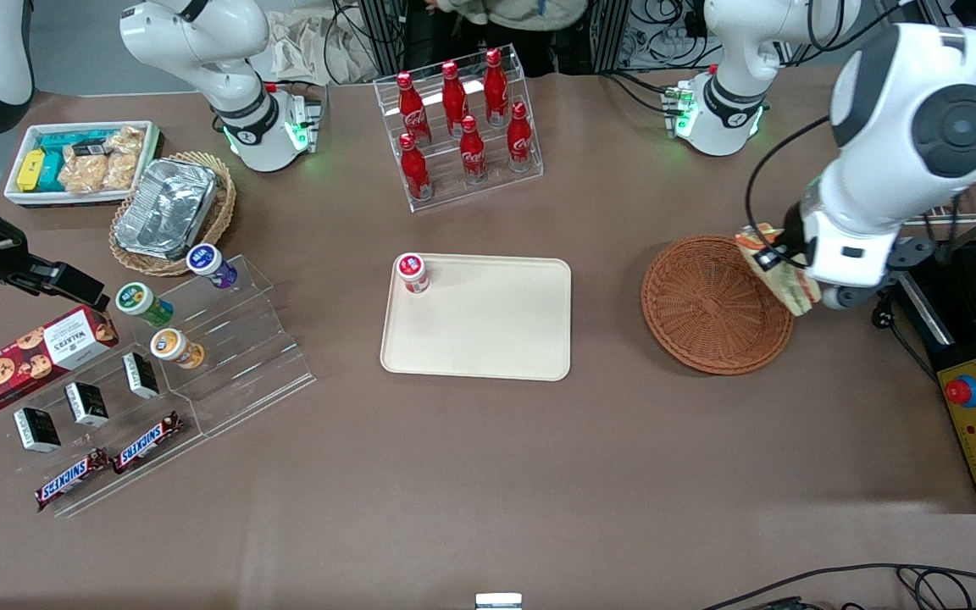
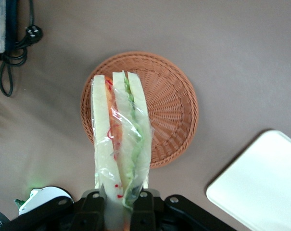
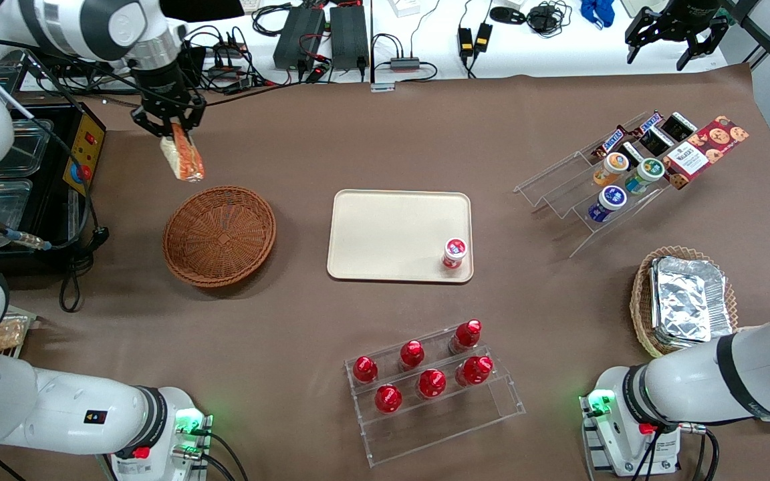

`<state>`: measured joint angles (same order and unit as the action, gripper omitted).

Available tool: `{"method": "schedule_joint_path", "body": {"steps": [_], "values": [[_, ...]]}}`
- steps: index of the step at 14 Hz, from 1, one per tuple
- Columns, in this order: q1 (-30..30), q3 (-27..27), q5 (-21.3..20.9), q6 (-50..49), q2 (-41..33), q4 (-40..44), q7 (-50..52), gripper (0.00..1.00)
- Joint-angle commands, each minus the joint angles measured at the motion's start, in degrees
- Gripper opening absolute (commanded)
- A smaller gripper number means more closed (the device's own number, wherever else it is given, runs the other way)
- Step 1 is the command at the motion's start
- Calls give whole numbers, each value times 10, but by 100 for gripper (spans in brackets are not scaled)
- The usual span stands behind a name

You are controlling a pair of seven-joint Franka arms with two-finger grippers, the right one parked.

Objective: Place sandwich from basket to tray
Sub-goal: 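Carry the held sandwich over to the cream tray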

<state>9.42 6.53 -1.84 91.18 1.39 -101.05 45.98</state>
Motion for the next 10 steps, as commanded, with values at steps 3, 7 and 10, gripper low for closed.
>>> {"method": "schedule_joint_path", "body": {"steps": [3, 7, 10], "values": [[3, 70, 3, -21, 2, 15, -14, 0], [35, 135, 1, -14, 42, 15, -8, 0], [61, 144, 25, 61, 80, 18, -14, 0]]}}
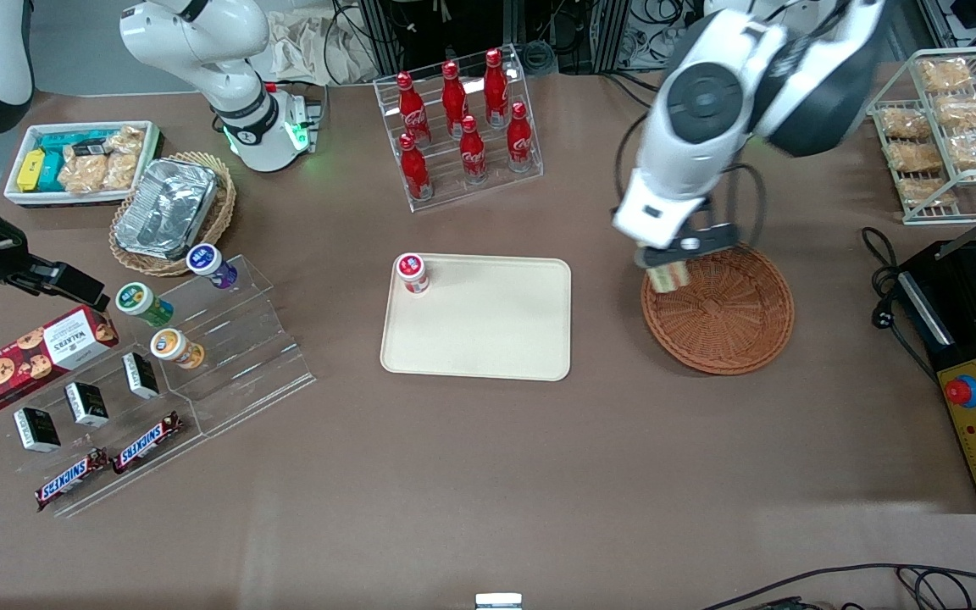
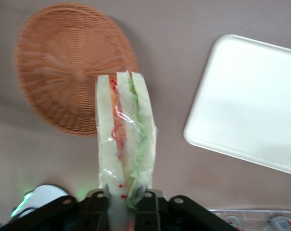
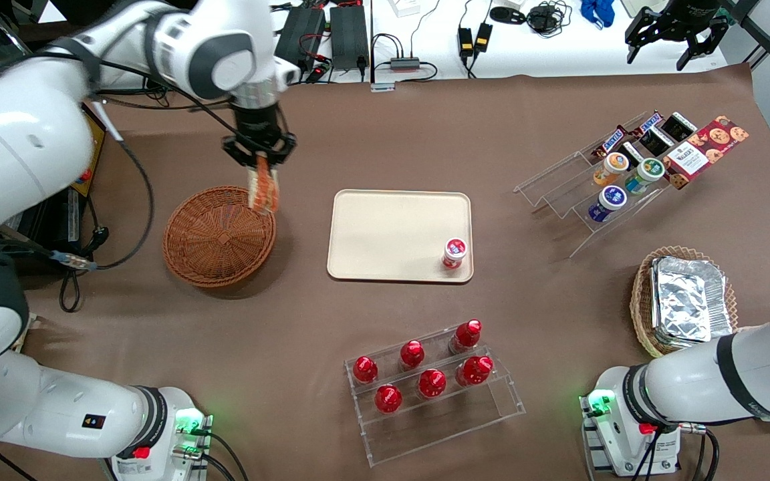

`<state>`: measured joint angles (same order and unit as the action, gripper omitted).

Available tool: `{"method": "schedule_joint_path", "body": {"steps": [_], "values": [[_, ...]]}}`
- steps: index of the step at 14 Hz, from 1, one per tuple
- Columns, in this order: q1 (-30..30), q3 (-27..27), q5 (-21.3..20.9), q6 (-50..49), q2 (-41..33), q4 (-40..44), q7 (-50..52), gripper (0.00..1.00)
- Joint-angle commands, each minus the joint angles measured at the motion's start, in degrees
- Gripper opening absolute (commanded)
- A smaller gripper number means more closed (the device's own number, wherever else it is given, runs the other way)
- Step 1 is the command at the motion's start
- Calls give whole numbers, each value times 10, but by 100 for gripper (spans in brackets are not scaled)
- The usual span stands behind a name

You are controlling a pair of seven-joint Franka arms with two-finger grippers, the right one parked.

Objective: Place sandwich from basket to tray
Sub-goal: 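Carry the held sandwich over to the cream tray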

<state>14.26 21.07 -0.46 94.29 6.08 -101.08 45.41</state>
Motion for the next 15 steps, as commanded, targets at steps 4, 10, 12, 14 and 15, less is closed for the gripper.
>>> {"method": "schedule_joint_path", "body": {"steps": [4, 10, 12, 14, 15], "values": [[70, -1, 3, 139, 89, 16, -13, 0], [113, -2, -47, 245, 175, 1, -53, 0], [114, -2, -53, 282, 200, -12, -56, 0], [127, -2, -71, 309, 222, -18, -53, 0], [132, -4, -87, 320, 226, -28, -46, 0]]}}
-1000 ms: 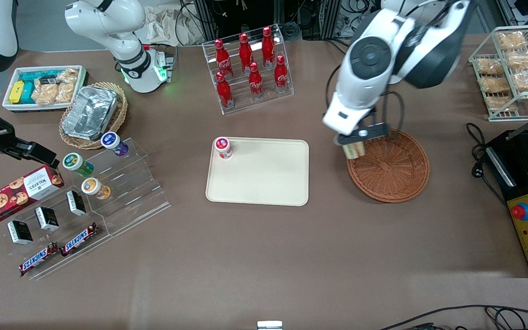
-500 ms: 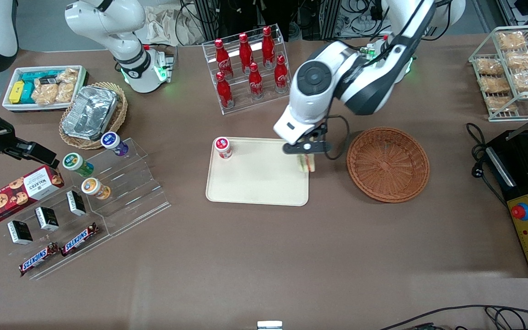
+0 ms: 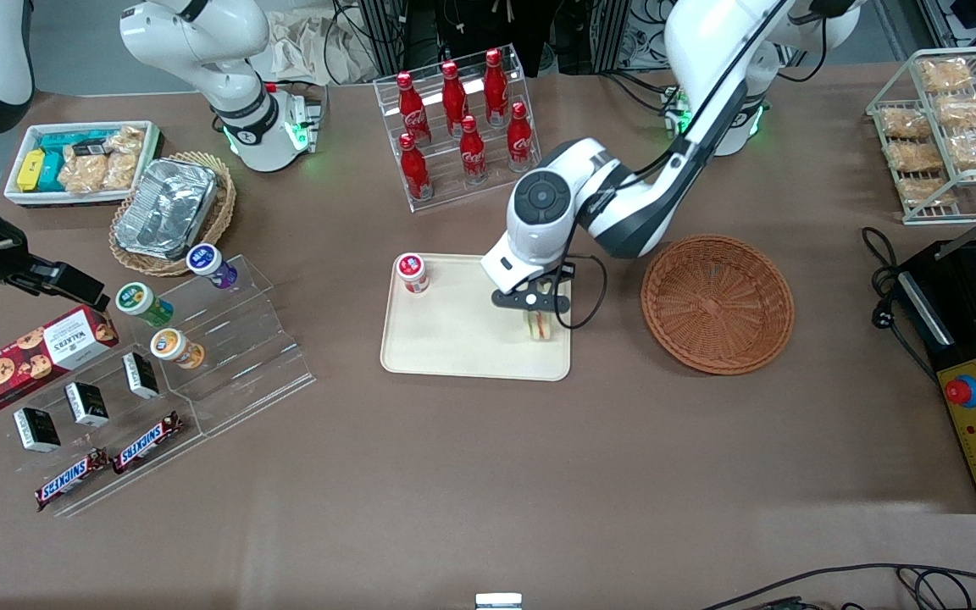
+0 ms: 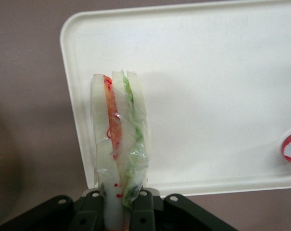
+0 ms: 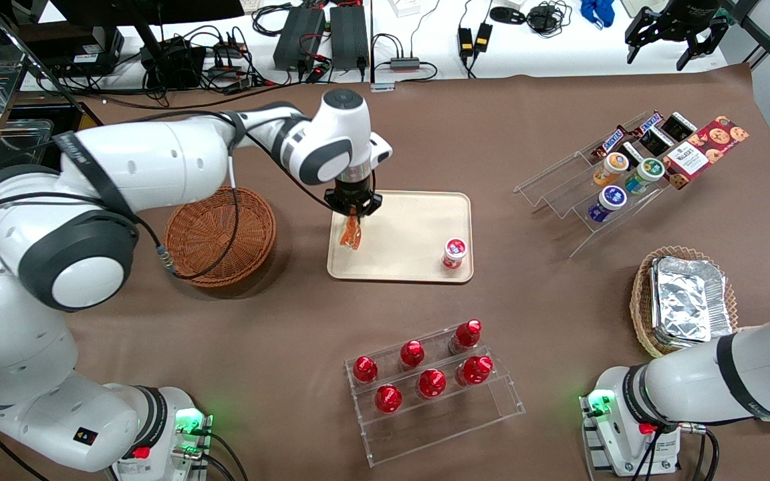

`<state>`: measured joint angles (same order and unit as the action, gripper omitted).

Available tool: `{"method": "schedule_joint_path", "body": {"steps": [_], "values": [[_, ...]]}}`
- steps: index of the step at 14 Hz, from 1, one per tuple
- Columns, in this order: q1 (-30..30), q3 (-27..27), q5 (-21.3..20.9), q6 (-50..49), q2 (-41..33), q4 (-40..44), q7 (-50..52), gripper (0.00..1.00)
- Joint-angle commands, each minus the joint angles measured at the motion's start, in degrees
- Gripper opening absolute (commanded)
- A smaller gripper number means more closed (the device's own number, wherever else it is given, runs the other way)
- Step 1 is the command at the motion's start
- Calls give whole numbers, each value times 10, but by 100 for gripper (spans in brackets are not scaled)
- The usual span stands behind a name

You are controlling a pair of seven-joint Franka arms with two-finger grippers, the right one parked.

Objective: Place sandwich from basket to tray
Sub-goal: 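Lower the sandwich onto the tray and open the left gripper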

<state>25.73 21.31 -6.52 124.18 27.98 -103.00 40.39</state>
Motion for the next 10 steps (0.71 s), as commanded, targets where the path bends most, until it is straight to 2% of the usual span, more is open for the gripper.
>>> {"method": "schedule_joint_path", "body": {"steps": [1, 2, 3, 4, 5, 8, 10], "values": [[16, -7, -41, 39, 7, -23, 7, 0], [15, -7, -50, 55, 4, -42, 7, 0], [13, -9, -53, 63, 4, -50, 7, 15], [10, -11, -53, 63, 2, -50, 11, 67], [9, -10, -53, 62, -1, -50, 14, 99], [4, -12, -53, 30, -39, -45, 29, 100], [-25, -11, -49, -9, -63, -31, 20, 100]]}}
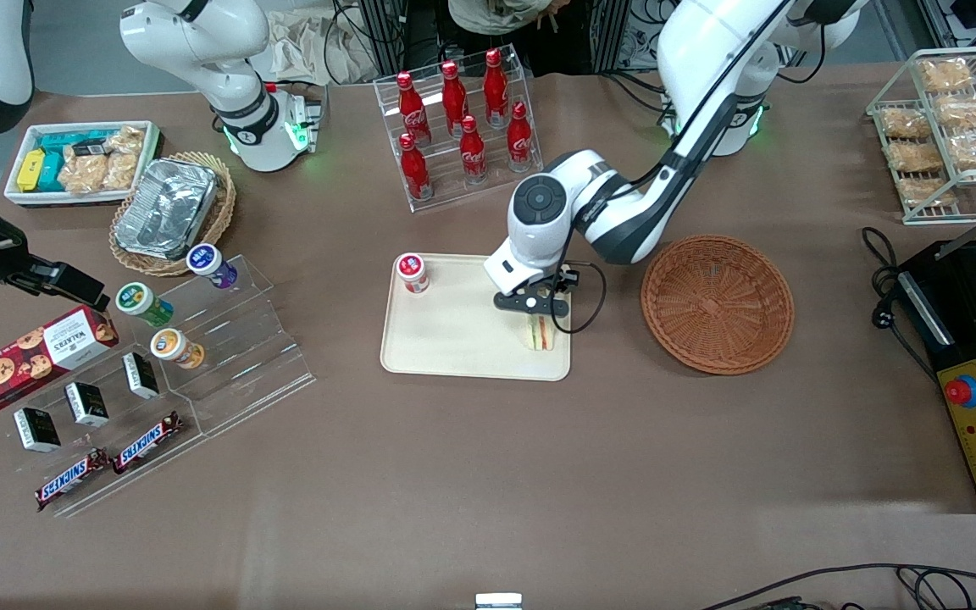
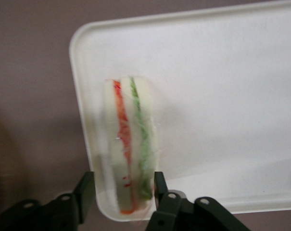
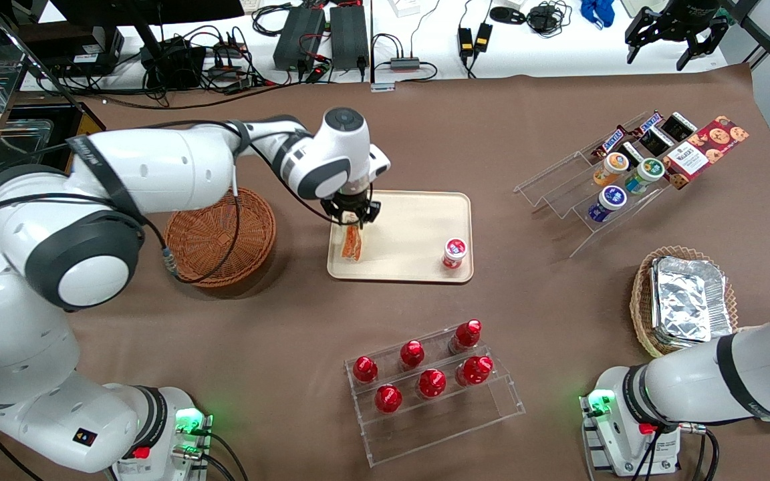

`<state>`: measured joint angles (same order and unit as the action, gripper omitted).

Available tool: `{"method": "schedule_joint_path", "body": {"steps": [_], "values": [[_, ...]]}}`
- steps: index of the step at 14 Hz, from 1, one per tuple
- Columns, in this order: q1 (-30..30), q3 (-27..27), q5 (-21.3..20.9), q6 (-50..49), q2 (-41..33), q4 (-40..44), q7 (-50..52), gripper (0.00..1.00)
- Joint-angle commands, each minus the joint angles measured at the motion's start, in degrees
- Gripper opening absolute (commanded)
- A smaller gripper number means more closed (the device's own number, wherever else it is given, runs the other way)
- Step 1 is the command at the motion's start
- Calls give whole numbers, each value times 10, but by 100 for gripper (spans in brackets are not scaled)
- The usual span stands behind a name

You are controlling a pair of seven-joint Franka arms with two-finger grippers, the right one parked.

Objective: Place sandwich from basket to tray

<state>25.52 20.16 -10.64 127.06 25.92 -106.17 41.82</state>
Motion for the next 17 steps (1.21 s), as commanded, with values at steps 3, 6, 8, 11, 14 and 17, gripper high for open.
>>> {"method": "schedule_joint_path", "body": {"steps": [3, 6, 8, 11, 14, 17], "values": [[-57, 4, 1, -122, -74, 34, -48, 100], [-101, 3, 14, -181, -126, 40, -130, 100], [-148, 2, 53, -223, -154, 41, -212, 100], [-205, 1, 61, -285, -202, 40, -310, 100], [-269, -2, 55, -325, -246, 40, -405, 99], [-344, -3, 53, -354, -264, 43, -429, 100]]}}
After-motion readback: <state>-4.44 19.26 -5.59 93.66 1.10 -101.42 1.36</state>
